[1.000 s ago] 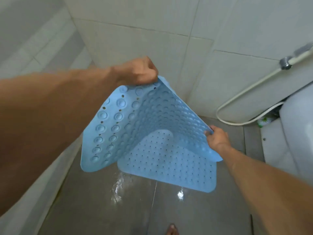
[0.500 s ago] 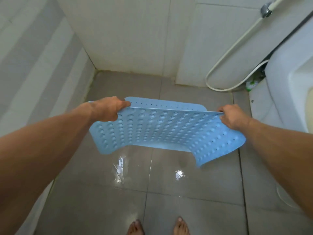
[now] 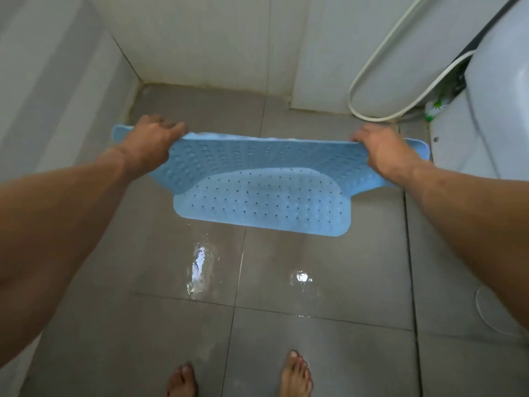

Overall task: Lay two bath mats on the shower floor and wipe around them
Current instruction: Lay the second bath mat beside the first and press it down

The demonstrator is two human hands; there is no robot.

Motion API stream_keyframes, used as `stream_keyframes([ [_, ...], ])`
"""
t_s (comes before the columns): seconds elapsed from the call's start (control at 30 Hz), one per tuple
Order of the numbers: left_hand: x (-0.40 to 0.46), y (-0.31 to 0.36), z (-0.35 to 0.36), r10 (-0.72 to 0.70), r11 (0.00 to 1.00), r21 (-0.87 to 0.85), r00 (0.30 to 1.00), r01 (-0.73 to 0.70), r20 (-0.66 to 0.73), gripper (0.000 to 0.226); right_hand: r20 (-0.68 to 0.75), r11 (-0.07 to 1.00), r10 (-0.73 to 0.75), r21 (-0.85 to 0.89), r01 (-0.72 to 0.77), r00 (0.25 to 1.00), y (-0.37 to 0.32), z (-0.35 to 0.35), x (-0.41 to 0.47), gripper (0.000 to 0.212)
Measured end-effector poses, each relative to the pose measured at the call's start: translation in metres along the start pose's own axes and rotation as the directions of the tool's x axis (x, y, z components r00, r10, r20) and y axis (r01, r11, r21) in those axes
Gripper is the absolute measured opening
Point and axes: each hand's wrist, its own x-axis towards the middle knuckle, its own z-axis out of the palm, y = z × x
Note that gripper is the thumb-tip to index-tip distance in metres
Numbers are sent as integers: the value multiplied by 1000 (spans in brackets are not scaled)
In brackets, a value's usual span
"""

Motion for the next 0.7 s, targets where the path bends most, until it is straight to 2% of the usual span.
stream_keyframes([
  [0.13,-37,7,92,124,991,-67,988,-118,91,80,163,994,48,94,-64,985,-15,85,-28,46],
  [0.2,-57,15,150,158,987,-60,949,-147,273,84,272,994,29,96,-57,962,-21,147,-45,44],
  [0.3,-82,26,235,199,968,14,800,-251,566,84,522,993,79,34,-113,849,-34,235,-61,36],
  [0.37,-96,33,288,231,950,11,724,-313,650,82,659,987,153,-62,-150,737,-41,289,-62,26],
  [0.4,-99,34,310,225,947,22,714,-319,663,81,680,983,184,-111,-149,710,-44,314,-60,22],
  [0.47,-105,25,344,225,935,65,725,-349,650,78,737,971,212,-233,-53,642,-51,349,-56,16],
  [0.5,-108,19,360,269,923,69,764,-378,586,76,753,962,226,-273,-18,618,-51,362,-51,15],
  [0.57,-113,2,389,431,885,30,842,-464,324,72,758,942,263,-336,11,597,-47,373,-41,16],
  [0.63,-119,-14,410,504,856,25,844,-517,184,74,790,953,251,-302,-1,560,-40,374,-26,14],
  [0.7,-122,-28,427,556,826,23,822,-562,124,70,869,969,233,-243,-34,437,-40,366,-17,22],
])
